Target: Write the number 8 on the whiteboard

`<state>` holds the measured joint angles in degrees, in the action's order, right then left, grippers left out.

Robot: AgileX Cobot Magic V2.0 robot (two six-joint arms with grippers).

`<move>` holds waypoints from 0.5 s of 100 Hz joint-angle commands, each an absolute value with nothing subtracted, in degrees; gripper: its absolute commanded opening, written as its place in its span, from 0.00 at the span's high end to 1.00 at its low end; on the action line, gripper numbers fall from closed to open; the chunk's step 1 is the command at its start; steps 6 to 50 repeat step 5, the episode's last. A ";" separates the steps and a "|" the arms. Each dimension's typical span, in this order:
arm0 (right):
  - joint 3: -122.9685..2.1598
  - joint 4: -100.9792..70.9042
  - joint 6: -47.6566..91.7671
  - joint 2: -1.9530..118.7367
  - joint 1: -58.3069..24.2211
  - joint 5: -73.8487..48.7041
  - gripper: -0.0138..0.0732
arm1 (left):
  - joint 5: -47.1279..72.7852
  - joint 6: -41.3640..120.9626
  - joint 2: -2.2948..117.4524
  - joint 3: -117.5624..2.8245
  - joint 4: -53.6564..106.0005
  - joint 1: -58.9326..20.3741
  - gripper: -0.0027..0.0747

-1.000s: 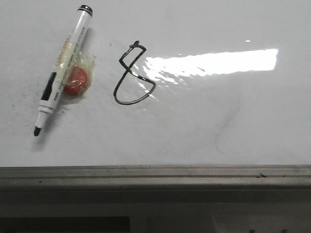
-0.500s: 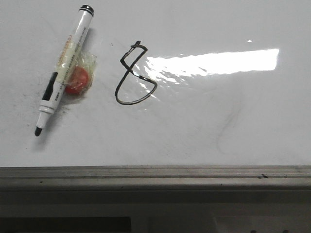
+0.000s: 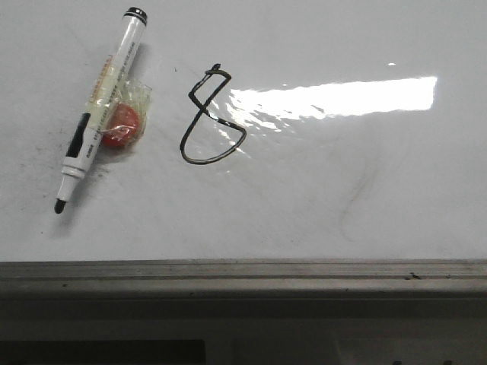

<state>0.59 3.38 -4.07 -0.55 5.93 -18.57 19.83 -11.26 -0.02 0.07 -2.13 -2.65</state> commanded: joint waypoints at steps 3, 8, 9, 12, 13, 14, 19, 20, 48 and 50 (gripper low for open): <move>1.38 4.14 -3.52 -1.79 6.23 -17.31 0.91 | 17.64 -11.45 -1.82 1.88 -1.51 -2.55 0.99; 1.38 4.14 -3.52 -1.79 6.23 -17.31 0.91 | 17.64 -11.45 -1.82 1.88 -1.51 -2.55 0.99; 1.38 4.14 -3.52 -1.79 6.23 -17.31 0.91 | 17.64 -11.45 -1.82 1.88 -1.51 -2.55 0.99; 1.38 4.14 -3.52 -1.79 6.23 -17.31 0.91 | 17.64 -11.45 -1.82 1.88 -1.51 -2.55 0.99; 1.38 4.14 -3.52 -1.79 6.23 -17.31 0.91 | 17.64 -11.45 -1.82 1.88 -1.51 -2.55 0.99; 1.38 4.14 -3.52 -1.79 6.23 -17.31 0.91 | 17.64 -11.45 -1.82 1.88 -1.51 -2.55 0.99; 1.38 4.14 -3.52 -1.79 6.23 -17.31 0.91 | 17.64 -11.45 -1.82 1.88 -1.51 -2.55 0.99; 1.38 4.14 -3.52 -1.79 6.23 -17.31 0.91 | 17.64 -11.45 -1.82 1.88 -1.51 -2.55 0.99; 1.38 4.14 -3.52 -1.79 6.23 -17.31 0.91 | 17.64 -11.45 -1.82 1.88 -1.51 -2.55 0.99; 1.38 4.14 -3.52 -1.79 6.23 -17.31 0.91 | 17.64 -11.45 -1.82 1.88 -1.51 -2.55 0.99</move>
